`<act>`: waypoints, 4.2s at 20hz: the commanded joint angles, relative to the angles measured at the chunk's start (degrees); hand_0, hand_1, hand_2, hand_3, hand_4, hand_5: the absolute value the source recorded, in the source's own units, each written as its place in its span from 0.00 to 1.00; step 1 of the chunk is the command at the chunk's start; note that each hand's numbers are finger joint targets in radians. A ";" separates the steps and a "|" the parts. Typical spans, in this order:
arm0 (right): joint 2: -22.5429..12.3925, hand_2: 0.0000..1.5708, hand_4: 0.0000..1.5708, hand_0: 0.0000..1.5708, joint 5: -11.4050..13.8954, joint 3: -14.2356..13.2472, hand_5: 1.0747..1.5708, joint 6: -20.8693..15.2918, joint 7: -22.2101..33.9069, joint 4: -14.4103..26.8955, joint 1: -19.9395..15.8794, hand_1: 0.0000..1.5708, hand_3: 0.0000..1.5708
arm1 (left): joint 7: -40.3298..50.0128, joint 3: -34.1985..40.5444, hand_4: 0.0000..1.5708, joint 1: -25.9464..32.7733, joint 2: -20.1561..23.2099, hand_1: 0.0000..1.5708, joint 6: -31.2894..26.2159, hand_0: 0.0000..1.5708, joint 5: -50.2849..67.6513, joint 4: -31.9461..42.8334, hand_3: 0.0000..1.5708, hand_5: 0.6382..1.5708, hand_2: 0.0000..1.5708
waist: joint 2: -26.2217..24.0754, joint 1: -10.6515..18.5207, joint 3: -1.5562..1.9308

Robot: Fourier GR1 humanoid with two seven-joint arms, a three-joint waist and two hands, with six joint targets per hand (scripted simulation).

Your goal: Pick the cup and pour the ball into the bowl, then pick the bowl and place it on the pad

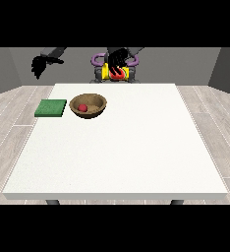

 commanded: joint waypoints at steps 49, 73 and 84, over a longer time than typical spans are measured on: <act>5.87 1.00 0.57 1.00 10.73 1.86 0.91 -37.20 -11.78 29.82 -12.56 1.00 0.96 | -33.16 28.84 0.33 32.26 3.10 0.00 -7.85 0.00 79.65 -43.48 0.00 0.99 0.00 | 20.86 17.87 0.15; -1.90 1.00 0.49 1.00 19.17 12.18 1.00 -35.27 27.20 14.74 -18.30 1.00 0.46 | -37.29 40.20 0.65 43.44 8.18 0.00 -11.33 0.00 85.18 -27.79 0.00 0.84 0.00 | 0.07 3.63 0.31; -12.99 1.00 0.56 1.00 14.49 2.83 1.00 -30.50 16.39 17.29 -16.82 1.00 0.00 | -40.20 53.53 0.84 36.77 22.87 0.00 -23.02 0.00 96.36 -27.00 0.00 0.99 0.00 | 11.69 8.11 0.35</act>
